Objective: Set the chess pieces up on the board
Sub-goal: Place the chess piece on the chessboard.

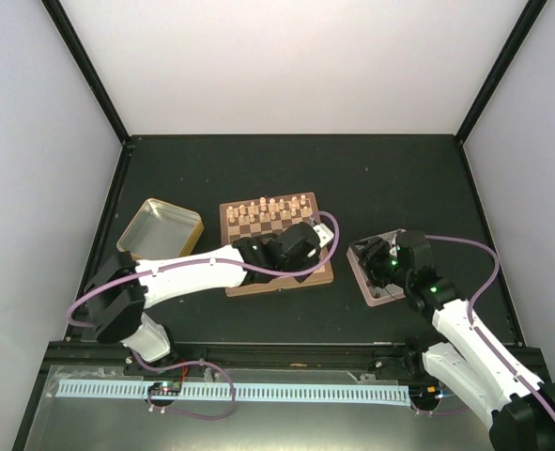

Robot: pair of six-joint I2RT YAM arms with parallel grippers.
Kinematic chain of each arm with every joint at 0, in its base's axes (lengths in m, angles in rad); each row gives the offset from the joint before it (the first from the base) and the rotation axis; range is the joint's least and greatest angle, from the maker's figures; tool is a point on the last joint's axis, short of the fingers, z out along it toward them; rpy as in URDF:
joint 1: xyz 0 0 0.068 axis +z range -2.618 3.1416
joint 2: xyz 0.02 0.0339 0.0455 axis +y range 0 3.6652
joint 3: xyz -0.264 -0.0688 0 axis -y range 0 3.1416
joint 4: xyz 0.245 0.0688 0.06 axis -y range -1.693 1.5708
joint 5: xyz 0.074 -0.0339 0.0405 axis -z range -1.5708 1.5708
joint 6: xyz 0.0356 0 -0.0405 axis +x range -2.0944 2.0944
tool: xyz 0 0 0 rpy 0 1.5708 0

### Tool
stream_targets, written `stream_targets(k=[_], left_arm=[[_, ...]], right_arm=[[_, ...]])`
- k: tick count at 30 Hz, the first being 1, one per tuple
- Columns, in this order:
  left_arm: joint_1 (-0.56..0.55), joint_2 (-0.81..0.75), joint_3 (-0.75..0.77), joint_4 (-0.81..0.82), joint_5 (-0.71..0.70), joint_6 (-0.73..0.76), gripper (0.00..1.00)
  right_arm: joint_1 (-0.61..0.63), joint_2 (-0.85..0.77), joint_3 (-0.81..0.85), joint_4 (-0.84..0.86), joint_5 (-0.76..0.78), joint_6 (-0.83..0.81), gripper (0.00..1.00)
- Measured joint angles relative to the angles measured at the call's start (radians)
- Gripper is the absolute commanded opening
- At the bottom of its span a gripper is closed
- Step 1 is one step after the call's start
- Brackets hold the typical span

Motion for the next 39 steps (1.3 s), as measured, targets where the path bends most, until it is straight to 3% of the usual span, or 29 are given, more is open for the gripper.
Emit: stream_targets(k=[12,30,39], left_arm=[[0.048,0.161,0.029,-0.113,0.074,-0.053,0.02],[0.069,0.217,0.039,-0.063,0.134,-0.048,0.03],[0.079,0.253,0.055,-0.040,0.134,-0.032,0.11]], right_arm=[[-0.001,-0.048,0.064,-0.114,0.155,-0.119,0.60],[-0.001,-0.048,0.064,-0.140,0.163,-0.134,0.60],[-0.001,-0.048,0.064,-0.140,0.163,-0.134,0.60]])
